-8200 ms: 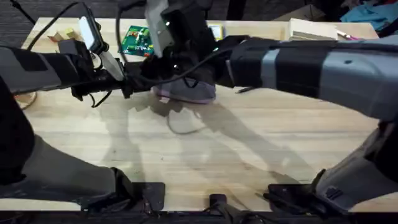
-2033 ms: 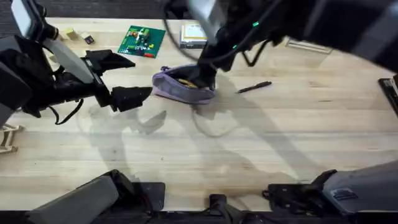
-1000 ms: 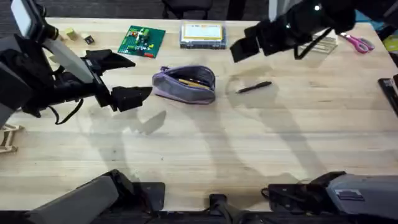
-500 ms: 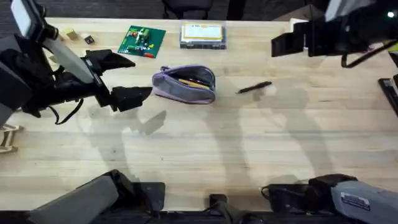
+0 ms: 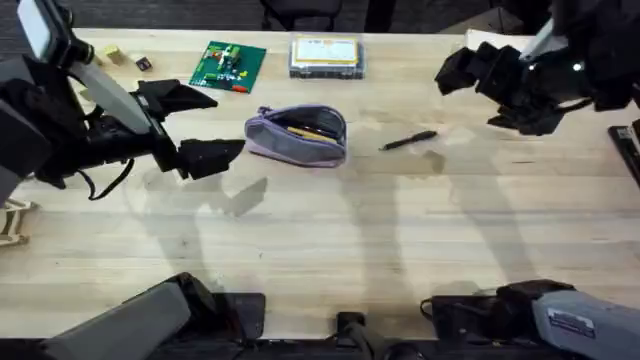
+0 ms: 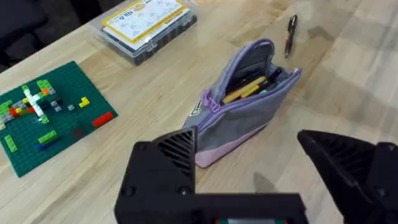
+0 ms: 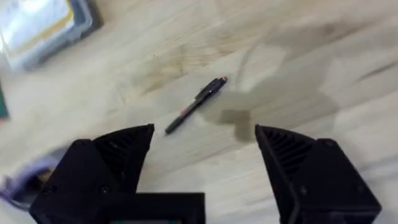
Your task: Unzip the bag, pick up the pens from the table one at a time and place them inside, then zip the bag closed.
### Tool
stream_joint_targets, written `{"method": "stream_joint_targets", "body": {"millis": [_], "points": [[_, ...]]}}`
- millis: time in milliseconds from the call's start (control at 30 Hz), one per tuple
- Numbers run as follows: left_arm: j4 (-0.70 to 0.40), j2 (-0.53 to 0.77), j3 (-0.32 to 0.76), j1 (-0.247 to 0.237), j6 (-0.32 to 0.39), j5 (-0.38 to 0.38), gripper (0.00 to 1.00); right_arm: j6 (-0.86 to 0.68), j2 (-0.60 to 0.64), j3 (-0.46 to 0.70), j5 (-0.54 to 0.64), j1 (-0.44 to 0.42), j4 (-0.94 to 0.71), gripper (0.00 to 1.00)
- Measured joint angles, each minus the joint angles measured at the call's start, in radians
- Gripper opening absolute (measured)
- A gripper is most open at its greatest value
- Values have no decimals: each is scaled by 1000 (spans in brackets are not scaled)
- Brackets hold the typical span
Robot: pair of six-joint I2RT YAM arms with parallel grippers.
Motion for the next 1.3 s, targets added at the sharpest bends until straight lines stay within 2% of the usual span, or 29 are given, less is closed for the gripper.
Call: {"method": "stream_joint_targets", "body": {"millis": [100,367,633,1000,1300], "points": [[0,0,0,0,0,0,993,121,18,0,8,0,0,999],[0,0,0,0,0,0,993,274,27,-2,21,7,21,998],[5,0,0,0,0,0,994,326,125,-2,33,92,122,998],[5,0,0,0,0,0,992,372,261,-2,255,237,143,998],[4,0,0,0,0,0,992,486,383,-2,315,259,170,999]]}}
